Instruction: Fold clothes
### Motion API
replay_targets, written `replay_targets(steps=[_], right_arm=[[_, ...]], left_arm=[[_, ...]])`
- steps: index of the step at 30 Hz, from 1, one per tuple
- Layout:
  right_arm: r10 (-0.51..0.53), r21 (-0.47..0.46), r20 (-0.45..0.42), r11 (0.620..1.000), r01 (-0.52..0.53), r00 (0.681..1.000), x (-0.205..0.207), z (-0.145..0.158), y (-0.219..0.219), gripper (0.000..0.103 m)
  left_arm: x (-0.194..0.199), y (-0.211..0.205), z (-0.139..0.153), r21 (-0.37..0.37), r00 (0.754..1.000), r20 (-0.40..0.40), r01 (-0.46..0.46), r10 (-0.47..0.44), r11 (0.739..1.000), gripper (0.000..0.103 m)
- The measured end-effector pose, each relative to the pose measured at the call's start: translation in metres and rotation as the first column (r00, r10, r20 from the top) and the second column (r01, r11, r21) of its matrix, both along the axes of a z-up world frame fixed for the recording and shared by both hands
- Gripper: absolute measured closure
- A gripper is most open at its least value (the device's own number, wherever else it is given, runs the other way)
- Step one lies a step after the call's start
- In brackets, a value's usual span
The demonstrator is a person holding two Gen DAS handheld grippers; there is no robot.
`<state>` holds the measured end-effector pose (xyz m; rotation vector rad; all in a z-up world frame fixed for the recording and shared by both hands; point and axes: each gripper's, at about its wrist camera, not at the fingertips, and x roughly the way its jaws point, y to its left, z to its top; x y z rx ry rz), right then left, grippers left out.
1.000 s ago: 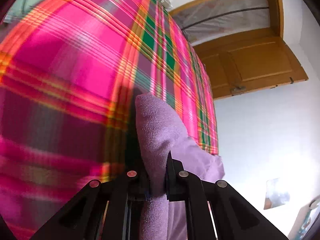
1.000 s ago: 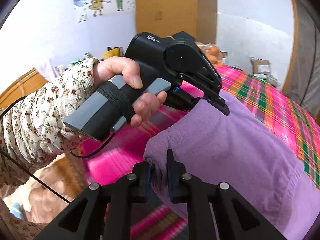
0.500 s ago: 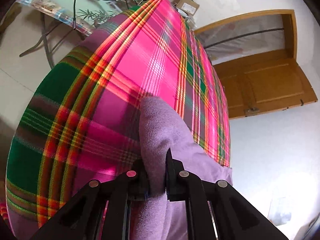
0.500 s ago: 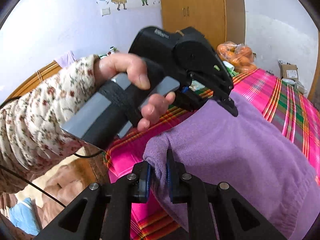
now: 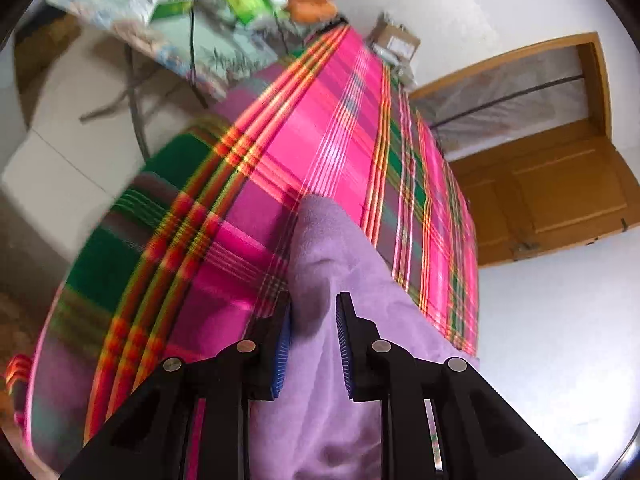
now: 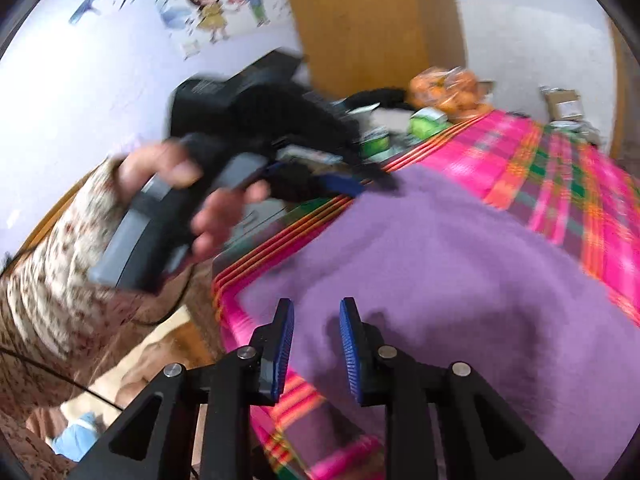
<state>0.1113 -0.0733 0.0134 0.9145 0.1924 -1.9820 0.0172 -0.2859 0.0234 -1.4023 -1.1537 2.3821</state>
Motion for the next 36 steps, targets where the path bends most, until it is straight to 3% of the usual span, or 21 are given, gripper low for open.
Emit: replay_targets(steps=[4,8,12,13,17,20,25,27,31,36], right_arm=[[-0.108,-0.049,-0.012,0.993,0.108,0.994,-0.007,0.015,0.054,0.079],[-0.266,-0.077,-0.016,0.961,0.264,0.964,-0.019,0.021,0.12,0.079],[-0.45,-0.07,0.004,0.891,0.449,0.893,-0.044,0.015,0.194,0.079],[-0.481,-0.063,0.012,0.875,0.48,0.877,-0.042,0.012,0.208,0.078],[-0.604,-0.037,0.051,0.795,0.605,0.796,-0.037,-0.003,0.267,0.078],[-0.647,-0.024,0.064,0.76,0.65,0.76,-0.044,-0.014,0.293,0.078],[-0.723,-0.034,0.073,0.687,0.726,0.687,-0.039,-0.021,0.338,0.078],[-0.762,-0.034,0.055,0.645,0.764,0.646,-0.035,-0.019,0.358,0.078],[-0.833,-0.029,0.043,0.551,0.834,0.552,-0.028,-0.018,0.399,0.078],[-0.889,-0.031,0.052,0.454,0.89,0.455,-0.022,-0.019,0.44,0.078]], left_arm=[[0.024,0.015,0.018,-0.058,0.998,-0.067,-0.02,0.016,0.998,0.082],[0.041,0.034,0.032,-0.077,0.992,-0.125,-0.044,0.034,0.996,0.082],[0.047,0.059,0.045,-0.077,0.98,-0.2,-0.038,0.022,0.996,0.082],[0.047,0.063,0.046,-0.076,0.978,-0.208,-0.037,0.02,0.996,0.077],[0.048,0.05,0.036,-0.086,0.988,-0.133,-0.089,0.077,0.992,0.075],[0.05,0.041,0.029,-0.094,0.989,-0.083,-0.129,0.122,0.987,0.075],[0.063,0.05,0.033,-0.068,0.984,-0.115,-0.141,0.133,0.988,0.075],[0.06,0.065,0.036,-0.08,0.988,-0.126,-0.103,0.093,0.991,0.075],[0.047,0.121,0.04,-0.104,0.987,-0.141,0.057,-0.072,0.993,0.075],[0.035,0.203,0.033,-0.154,0.949,-0.123,0.272,-0.292,0.95,0.067]])
